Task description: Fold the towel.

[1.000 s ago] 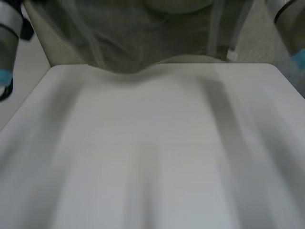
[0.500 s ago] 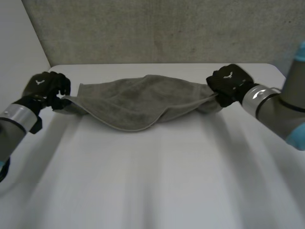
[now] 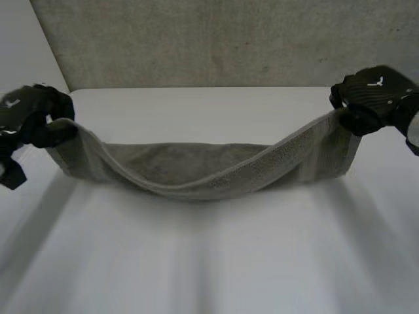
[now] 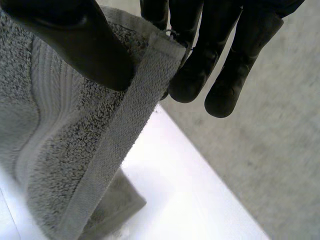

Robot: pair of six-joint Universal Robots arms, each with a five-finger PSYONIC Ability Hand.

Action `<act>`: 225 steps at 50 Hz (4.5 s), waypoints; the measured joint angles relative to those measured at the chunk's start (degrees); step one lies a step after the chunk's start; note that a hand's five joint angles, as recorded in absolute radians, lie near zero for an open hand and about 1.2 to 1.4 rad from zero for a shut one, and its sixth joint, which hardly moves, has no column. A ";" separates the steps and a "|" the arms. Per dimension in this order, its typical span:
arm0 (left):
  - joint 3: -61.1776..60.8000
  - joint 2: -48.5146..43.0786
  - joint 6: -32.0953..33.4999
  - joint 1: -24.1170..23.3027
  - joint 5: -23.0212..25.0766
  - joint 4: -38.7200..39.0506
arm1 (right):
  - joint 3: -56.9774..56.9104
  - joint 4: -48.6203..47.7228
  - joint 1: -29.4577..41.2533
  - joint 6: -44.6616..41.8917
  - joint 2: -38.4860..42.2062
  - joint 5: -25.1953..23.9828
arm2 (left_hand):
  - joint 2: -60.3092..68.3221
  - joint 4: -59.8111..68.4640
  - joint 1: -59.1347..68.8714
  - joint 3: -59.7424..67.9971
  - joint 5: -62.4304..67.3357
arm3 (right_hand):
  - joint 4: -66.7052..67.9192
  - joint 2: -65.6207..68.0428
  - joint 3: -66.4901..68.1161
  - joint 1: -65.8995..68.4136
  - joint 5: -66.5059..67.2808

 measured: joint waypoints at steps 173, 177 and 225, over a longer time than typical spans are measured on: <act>18.44 -23.47 15.59 -14.42 -25.32 -13.41 | -26.50 -14.63 42.36 -8.02 38.37 34.86 | -63.89 -63.72 -63.38 -65.90 -64.37 | -62.46 -62.98 -63.61 -62.63 -63.75; 18.54 -23.44 15.59 -14.67 -25.34 -13.40 | -19.66 -14.81 37.75 -0.27 30.08 32.82 | -63.89 -63.72 -63.36 -65.90 -64.37 | -62.46 -62.98 -63.61 -62.64 -63.75; 19.27 -19.50 12.28 -18.55 -25.55 -13.49 | -13.74 -22.31 43.49 -12.98 32.33 23.40 | -63.89 -63.72 -63.37 -65.92 -64.37 | 0.04 -0.65 -0.31 -2.46 -0.27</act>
